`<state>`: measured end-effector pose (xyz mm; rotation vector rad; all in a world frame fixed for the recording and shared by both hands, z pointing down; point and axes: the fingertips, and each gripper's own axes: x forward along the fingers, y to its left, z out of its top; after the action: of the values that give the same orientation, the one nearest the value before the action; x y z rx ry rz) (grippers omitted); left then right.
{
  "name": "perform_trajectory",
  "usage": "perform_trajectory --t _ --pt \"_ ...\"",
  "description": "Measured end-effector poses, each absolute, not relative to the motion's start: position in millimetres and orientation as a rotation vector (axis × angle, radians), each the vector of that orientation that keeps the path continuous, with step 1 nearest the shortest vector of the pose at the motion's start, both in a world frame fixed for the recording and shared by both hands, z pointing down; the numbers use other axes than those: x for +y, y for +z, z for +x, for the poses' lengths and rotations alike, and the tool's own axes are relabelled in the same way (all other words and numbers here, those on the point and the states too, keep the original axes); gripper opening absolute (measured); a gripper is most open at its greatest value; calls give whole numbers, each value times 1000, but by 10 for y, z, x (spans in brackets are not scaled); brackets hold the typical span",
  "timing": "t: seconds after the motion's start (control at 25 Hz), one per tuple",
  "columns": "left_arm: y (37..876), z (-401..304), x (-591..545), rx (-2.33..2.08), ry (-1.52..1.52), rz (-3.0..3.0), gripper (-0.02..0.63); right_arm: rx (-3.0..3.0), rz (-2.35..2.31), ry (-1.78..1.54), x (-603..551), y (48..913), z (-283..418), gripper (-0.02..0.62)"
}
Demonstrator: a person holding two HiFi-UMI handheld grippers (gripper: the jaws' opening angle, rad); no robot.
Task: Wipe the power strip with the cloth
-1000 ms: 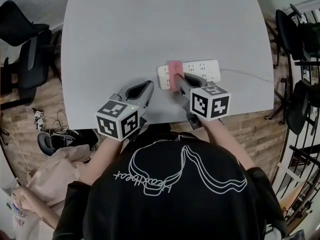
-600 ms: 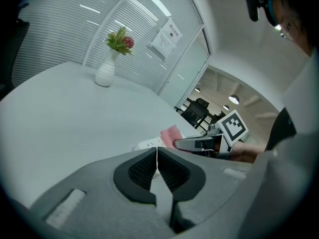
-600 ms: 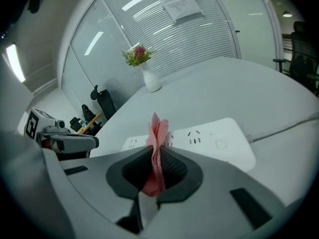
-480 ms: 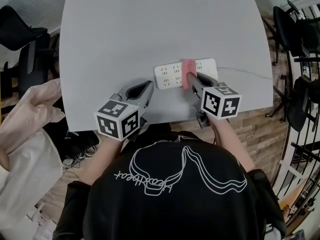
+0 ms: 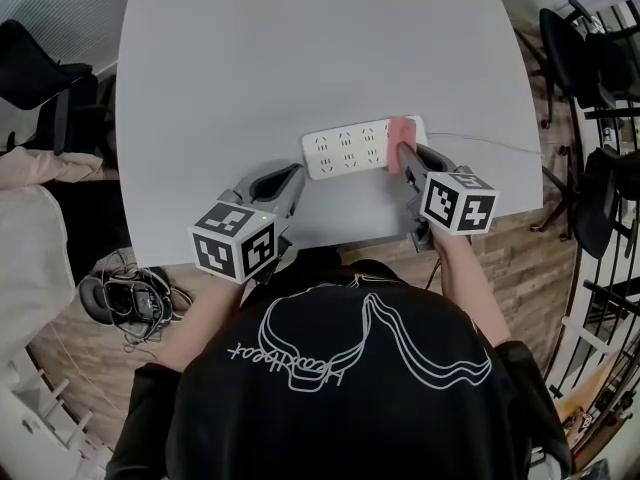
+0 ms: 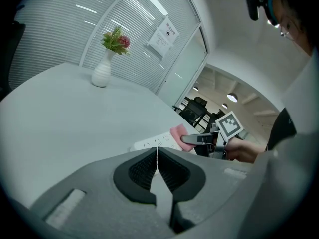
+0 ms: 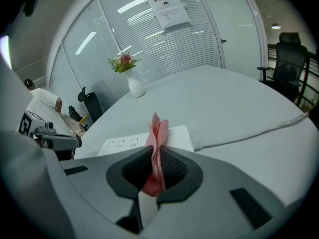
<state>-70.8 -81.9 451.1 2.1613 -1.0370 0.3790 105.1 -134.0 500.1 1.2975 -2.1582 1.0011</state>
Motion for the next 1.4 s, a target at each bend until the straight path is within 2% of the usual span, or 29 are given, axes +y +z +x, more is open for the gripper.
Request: perform_trajectory --t 0.44,0.84,1.16,1.4 --pt "4501 -668 -806 -1031 381 2169 15 -2098 1398 936 -1385 5013 1505 43" --pt "4504 -694 -745 -1040 384 2158 15 -2091 1422 919 -1392 4947 1587 41" --pt "4455 -732 -716 -1050 382 2165 15 -2168 1419 856 -1421 4670 1434 40" --pt "4451 -798 -702 -1059 366 2154 15 -2309 1325 883 -1369 4490 937 40"
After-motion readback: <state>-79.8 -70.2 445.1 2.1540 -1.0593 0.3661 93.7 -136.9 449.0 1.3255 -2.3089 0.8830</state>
